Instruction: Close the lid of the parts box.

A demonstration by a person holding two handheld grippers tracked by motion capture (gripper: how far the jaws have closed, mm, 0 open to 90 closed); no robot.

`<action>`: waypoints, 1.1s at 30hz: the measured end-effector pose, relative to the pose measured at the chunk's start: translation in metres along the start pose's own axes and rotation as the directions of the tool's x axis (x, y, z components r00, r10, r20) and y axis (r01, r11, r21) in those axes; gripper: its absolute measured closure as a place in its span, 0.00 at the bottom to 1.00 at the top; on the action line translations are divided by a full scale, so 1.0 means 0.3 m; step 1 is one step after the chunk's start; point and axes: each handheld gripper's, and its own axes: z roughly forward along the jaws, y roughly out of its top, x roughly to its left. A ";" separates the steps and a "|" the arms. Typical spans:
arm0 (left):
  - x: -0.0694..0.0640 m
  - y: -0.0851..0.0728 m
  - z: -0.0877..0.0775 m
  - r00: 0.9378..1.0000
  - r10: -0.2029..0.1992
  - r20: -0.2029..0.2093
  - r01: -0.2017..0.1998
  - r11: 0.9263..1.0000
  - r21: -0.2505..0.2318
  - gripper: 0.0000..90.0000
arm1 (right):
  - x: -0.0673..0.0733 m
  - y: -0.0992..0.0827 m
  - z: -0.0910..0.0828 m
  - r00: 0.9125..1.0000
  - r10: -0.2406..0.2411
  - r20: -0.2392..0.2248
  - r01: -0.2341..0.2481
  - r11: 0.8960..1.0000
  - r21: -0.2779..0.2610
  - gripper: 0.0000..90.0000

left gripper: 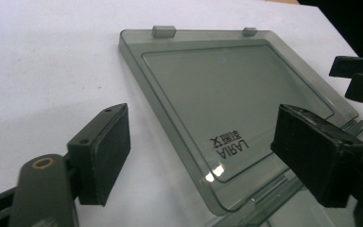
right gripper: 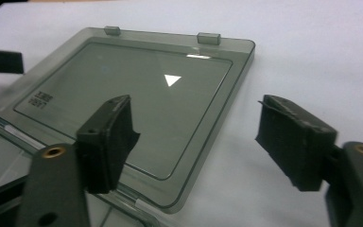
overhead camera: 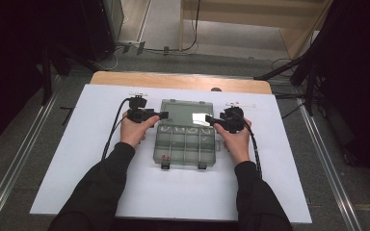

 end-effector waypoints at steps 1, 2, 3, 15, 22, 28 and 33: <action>0.001 0.000 0.003 1.000 -0.012 -0.003 0.012 1.000 0.005 0.26 | -0.006 0.000 -0.001 1.000 0.012 -0.010 -0.012 1.000 -0.002 0.39; 0.003 0.000 0.006 1.000 -0.021 0.003 0.021 1.000 0.006 0.29 | -0.009 0.001 -0.001 1.000 0.019 -0.021 -0.019 1.000 -0.008 0.44; 0.005 0.000 0.009 1.000 -0.028 0.008 0.028 1.000 0.009 0.30 | -0.011 0.002 -0.001 0.999 0.020 -0.033 -0.020 1.000 -0.009 0.46; -0.007 -0.008 0.039 0.999 -0.037 0.014 0.037 0.999 0.029 0.40 | -0.014 -0.004 0.027 0.998 0.050 -0.040 -0.048 0.998 0.040 0.52; -0.009 -0.015 0.055 0.998 -0.057 0.008 0.057 0.998 0.037 0.40 | -0.005 -0.008 0.047 0.997 0.053 -0.048 -0.049 0.997 0.067 0.51; -0.013 -0.014 0.057 0.997 -0.071 -0.001 0.071 0.997 0.039 0.40 | -0.018 -0.016 0.061 0.995 0.075 -0.065 -0.069 0.994 0.091 0.50; -0.011 -0.013 0.055 0.997 -0.074 -0.010 0.075 0.996 0.041 0.43 | -0.018 -0.015 0.059 0.995 0.076 -0.065 -0.069 0.993 0.094 0.52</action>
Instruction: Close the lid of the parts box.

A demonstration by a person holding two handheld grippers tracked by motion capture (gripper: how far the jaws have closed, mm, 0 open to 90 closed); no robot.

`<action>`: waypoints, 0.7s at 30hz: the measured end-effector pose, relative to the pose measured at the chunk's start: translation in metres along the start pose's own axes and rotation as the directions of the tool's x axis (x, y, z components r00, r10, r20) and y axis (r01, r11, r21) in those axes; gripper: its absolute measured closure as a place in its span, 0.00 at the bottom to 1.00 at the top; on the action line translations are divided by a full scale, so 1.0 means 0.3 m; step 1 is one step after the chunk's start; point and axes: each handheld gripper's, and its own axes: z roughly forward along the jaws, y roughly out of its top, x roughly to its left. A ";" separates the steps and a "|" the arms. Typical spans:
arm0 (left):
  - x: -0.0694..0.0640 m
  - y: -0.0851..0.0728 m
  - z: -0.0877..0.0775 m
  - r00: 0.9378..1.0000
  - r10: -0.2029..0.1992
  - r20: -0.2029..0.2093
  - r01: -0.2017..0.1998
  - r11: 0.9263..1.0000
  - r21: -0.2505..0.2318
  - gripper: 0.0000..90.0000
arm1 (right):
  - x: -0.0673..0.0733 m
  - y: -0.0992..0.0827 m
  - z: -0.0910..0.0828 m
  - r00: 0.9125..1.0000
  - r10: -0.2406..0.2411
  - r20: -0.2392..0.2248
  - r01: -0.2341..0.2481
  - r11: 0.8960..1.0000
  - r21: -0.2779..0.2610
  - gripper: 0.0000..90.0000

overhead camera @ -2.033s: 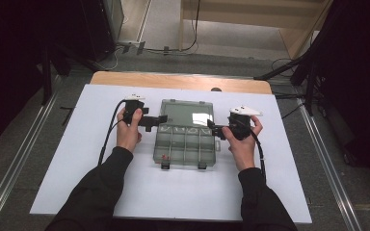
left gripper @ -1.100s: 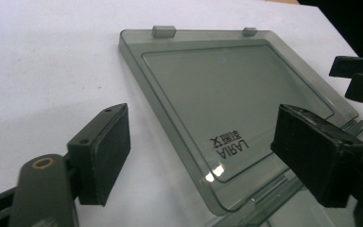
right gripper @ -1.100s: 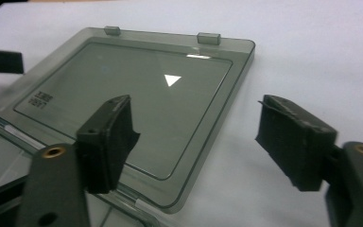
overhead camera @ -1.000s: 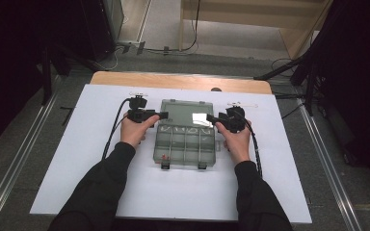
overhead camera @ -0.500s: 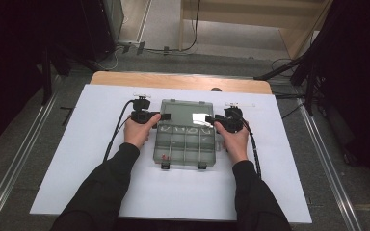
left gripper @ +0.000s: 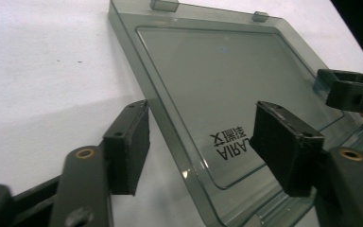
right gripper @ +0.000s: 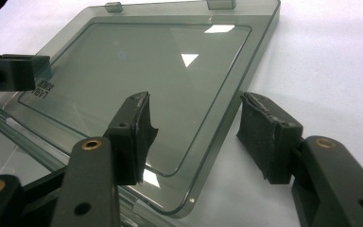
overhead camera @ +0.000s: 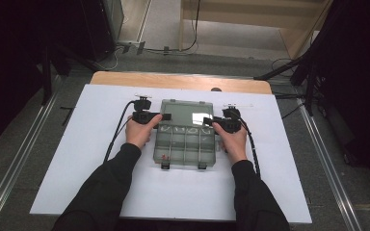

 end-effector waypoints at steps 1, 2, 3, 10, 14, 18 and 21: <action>0.002 0.000 0.000 1.000 0.000 -0.004 0.000 1.000 -0.001 0.45 | -0.002 0.000 -0.001 1.000 -0.004 0.001 0.004 1.000 -0.001 0.53; 0.005 0.001 -0.002 1.000 0.000 0.002 0.000 1.000 0.001 0.47 | -0.003 0.000 -0.003 1.000 -0.004 -0.001 0.004 1.000 -0.003 0.54; 0.008 0.001 -0.002 1.000 0.002 0.003 -0.002 1.000 0.003 0.48 | -0.005 0.000 -0.004 1.000 -0.005 0.000 0.005 1.000 -0.004 0.55; 0.026 0.003 -0.008 0.998 -0.037 0.048 0.037 0.999 0.003 0.50 | -0.009 0.001 -0.008 1.000 -0.008 -0.009 0.008 1.000 -0.005 0.55; 0.015 0.006 -0.016 0.996 -0.029 0.084 0.029 1.000 -0.004 0.36 | -0.004 0.002 -0.010 0.999 0.004 -0.037 -0.003 1.000 0.004 0.46; 0.011 0.002 -0.005 0.997 -0.038 0.071 0.037 0.999 0.024 0.31 | -0.007 0.001 -0.002 0.998 0.033 -0.056 -0.032 0.999 0.018 0.41; 0.012 0.003 -0.007 0.996 -0.035 0.079 0.033 0.999 0.026 0.31 | -0.008 0.002 -0.002 0.997 0.037 -0.060 -0.036 0.999 0.017 0.42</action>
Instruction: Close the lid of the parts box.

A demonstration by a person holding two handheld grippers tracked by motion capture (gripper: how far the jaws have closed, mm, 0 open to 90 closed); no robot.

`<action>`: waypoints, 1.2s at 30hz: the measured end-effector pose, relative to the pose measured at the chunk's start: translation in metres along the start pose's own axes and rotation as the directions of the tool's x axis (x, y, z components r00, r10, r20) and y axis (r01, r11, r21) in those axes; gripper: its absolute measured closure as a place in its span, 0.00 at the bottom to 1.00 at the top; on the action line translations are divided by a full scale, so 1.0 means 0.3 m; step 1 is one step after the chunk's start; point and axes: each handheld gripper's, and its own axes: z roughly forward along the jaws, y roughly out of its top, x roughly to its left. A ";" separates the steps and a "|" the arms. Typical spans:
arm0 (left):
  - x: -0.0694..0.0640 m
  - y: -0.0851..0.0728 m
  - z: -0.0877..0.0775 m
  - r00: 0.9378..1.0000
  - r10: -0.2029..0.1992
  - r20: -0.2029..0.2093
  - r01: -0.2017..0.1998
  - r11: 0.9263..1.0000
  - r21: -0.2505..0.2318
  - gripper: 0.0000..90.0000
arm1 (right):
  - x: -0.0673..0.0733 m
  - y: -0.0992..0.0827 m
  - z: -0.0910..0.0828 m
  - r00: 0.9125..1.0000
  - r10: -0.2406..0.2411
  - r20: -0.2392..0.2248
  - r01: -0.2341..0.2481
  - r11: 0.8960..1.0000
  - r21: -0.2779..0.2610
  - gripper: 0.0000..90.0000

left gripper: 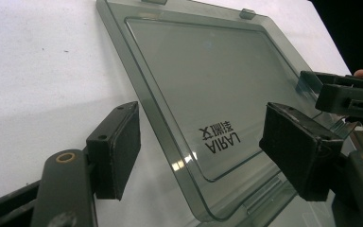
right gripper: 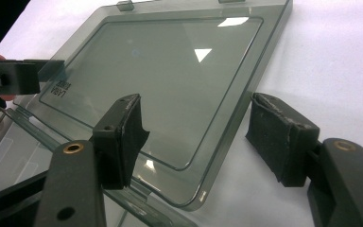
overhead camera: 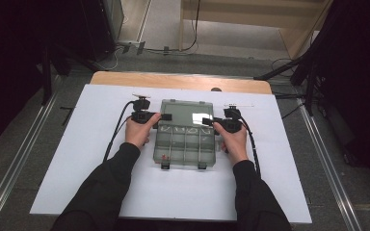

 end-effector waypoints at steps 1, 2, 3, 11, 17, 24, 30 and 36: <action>-0.001 -0.001 0.001 1.000 0.000 -0.002 0.000 1.000 -0.005 0.31 | 0.002 0.000 -0.001 1.000 0.000 0.002 0.000 1.000 0.005 0.43; -0.001 -0.001 0.002 1.000 0.004 0.001 -0.004 1.000 -0.005 0.32 | 0.001 0.000 -0.002 1.000 -0.001 0.005 0.001 1.000 0.006 0.45; 0.000 -0.002 0.003 1.000 0.004 0.012 -0.004 1.000 0.008 0.34 | -0.001 0.000 -0.003 1.000 -0.004 0.005 0.004 1.000 0.005 0.47; -0.016 -0.002 -0.006 0.998 0.052 -0.029 -0.052 0.999 -0.017 0.49 | 0.006 0.000 -0.020 0.999 -0.028 -0.020 0.028 0.999 -0.037 0.62; -0.021 0.010 -0.043 0.995 0.093 -0.037 -0.095 0.994 -0.058 0.65 | -0.001 0.000 -0.063 0.999 -0.048 -0.018 0.046 0.995 -0.083 0.79; -0.025 0.022 -0.090 0.990 0.131 -0.051 -0.135 0.987 -0.088 0.75 | 0.019 -0.010 -0.104 0.994 -0.103 0.041 0.107 0.988 -0.111 0.92; -0.027 0.027 -0.115 0.990 0.128 -0.056 -0.134 0.982 -0.132 0.84 | 0.027 -0.021 -0.114 0.992 -0.124 0.037 0.128 0.982 -0.139 0.94; -0.028 0.027 -0.114 0.992 0.120 -0.035 -0.124 0.982 -0.144 0.87 | 0.034 -0.034 -0.118 0.989 -0.137 0.052 0.143 0.977 -0.160 0.94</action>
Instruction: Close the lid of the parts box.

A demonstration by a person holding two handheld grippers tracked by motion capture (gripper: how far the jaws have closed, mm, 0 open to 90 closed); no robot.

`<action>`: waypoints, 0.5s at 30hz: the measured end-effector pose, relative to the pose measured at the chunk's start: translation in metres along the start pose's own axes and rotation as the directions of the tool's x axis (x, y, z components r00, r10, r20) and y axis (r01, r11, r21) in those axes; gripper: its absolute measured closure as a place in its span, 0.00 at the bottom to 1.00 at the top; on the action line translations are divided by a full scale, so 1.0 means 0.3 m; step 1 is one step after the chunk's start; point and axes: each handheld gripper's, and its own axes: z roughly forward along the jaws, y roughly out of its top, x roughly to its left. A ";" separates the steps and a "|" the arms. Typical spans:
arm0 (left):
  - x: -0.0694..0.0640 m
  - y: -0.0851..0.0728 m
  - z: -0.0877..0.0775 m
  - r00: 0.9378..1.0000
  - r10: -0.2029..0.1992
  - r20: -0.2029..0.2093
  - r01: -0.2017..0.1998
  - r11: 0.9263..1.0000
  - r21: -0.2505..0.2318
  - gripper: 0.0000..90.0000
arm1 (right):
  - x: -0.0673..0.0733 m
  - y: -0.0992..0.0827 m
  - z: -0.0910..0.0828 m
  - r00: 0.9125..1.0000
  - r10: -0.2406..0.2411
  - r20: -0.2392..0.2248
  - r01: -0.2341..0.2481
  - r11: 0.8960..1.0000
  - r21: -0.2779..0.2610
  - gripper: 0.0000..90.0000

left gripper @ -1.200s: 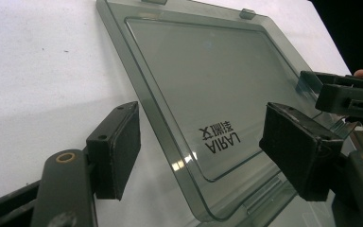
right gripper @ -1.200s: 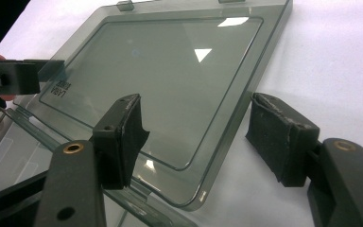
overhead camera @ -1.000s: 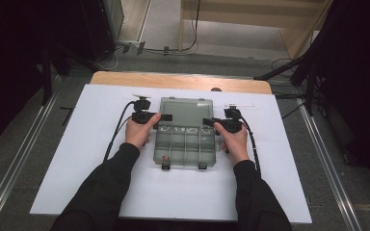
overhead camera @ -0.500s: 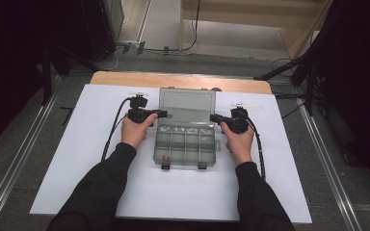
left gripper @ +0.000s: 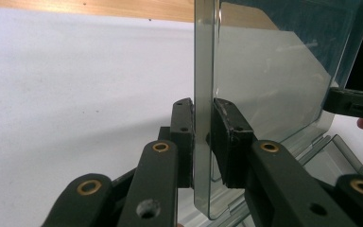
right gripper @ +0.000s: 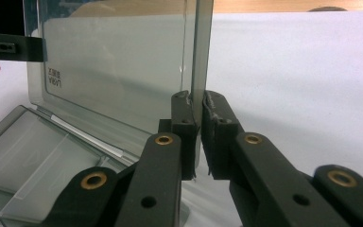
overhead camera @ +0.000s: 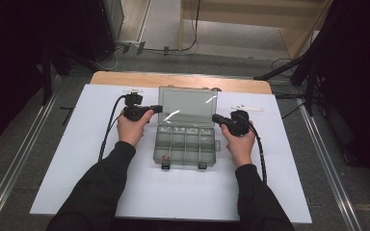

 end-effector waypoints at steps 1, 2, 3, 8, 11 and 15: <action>-0.002 0.000 -0.001 1.000 -0.001 0.005 0.001 1.000 -0.005 0.90 | -0.001 -0.002 -0.001 1.000 0.000 -0.001 0.000 1.000 -0.003 0.94; -0.002 0.001 -0.001 1.000 0.000 0.007 0.000 1.000 -0.004 0.90 | -0.001 -0.003 -0.002 1.000 -0.003 0.002 0.003 1.000 -0.004 0.94; 0.001 0.001 -0.002 1.000 -0.004 0.017 0.004 1.000 -0.006 0.91 | 0.000 -0.004 -0.002 1.000 -0.002 0.000 0.002 1.000 -0.007 0.94; -0.004 -0.003 -0.001 1.000 0.021 0.016 -0.021 1.000 -0.019 0.93 | 0.000 0.001 -0.002 1.000 -0.001 0.018 0.001 1.000 0.008 0.91; -0.008 -0.004 0.000 0.999 0.030 0.022 -0.029 0.999 -0.028 0.93 | -0.004 0.017 -0.006 1.000 0.008 0.027 -0.008 1.000 -0.020 0.84; -0.009 -0.005 -0.002 0.999 0.042 0.024 -0.041 0.999 -0.029 0.93 | -0.007 0.061 -0.009 0.999 0.022 0.025 -0.021 0.999 -0.030 0.81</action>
